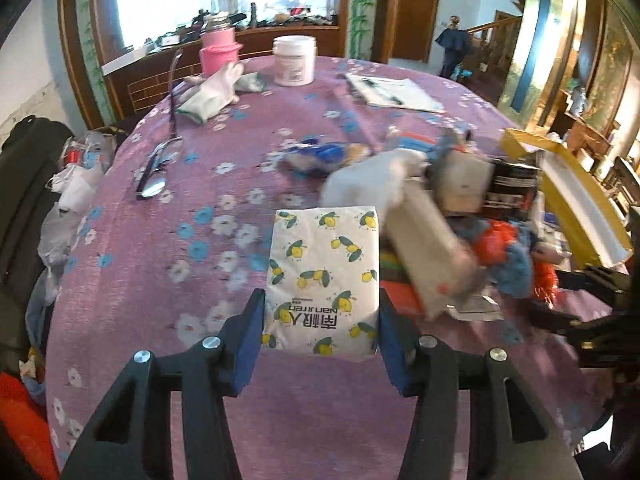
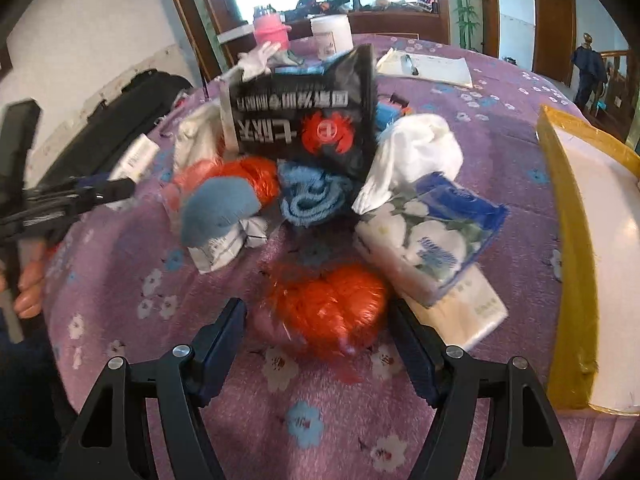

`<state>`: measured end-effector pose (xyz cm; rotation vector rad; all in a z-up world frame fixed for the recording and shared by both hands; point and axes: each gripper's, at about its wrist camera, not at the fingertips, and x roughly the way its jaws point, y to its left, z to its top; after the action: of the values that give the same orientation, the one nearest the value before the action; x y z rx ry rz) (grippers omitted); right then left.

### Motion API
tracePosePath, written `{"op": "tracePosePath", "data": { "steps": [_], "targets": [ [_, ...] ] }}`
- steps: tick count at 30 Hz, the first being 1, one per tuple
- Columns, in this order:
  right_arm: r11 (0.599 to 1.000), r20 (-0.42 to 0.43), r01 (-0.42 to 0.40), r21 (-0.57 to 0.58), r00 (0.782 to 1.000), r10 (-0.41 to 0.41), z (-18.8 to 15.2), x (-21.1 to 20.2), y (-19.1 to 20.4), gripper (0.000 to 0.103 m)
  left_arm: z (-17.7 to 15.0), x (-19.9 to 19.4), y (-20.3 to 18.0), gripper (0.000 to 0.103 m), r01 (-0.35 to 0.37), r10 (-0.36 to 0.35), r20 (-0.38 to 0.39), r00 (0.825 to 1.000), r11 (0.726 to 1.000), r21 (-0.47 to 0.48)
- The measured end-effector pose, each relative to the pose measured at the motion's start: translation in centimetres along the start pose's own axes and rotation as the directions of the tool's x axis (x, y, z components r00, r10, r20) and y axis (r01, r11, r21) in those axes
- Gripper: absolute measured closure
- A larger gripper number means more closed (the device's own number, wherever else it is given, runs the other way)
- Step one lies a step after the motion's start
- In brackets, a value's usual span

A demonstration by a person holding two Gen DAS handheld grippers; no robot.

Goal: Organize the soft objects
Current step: 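Grasp the yellow-patterned tissue pack with the left gripper while the right gripper grasps the red bag bundle, then carry the tissue pack and red bag bundle with both grippers into the yellow tray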

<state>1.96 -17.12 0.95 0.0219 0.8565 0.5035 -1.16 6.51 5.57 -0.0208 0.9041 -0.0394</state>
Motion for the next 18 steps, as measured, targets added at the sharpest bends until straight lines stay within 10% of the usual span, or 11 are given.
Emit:
{"op": "tracePosePath", "data": {
  "steps": [3,18],
  "targets": [
    [0.999,0.019,0.019,-0.026,1.000,-0.018,-0.2,-0.4,0.4,0.048,-0.3,-0.1,-1.3,0.052,0.029,-0.029,0.012,1.000,1.000,0.006],
    [0.998,0.135,-0.059,-0.006,0.989,0.059,-1.4,-4.6,0.3,0.048,-0.7,-0.8,-6.2,0.052,0.103,-0.105,0.027,0.994,0.992,0.067]
  ]
}}
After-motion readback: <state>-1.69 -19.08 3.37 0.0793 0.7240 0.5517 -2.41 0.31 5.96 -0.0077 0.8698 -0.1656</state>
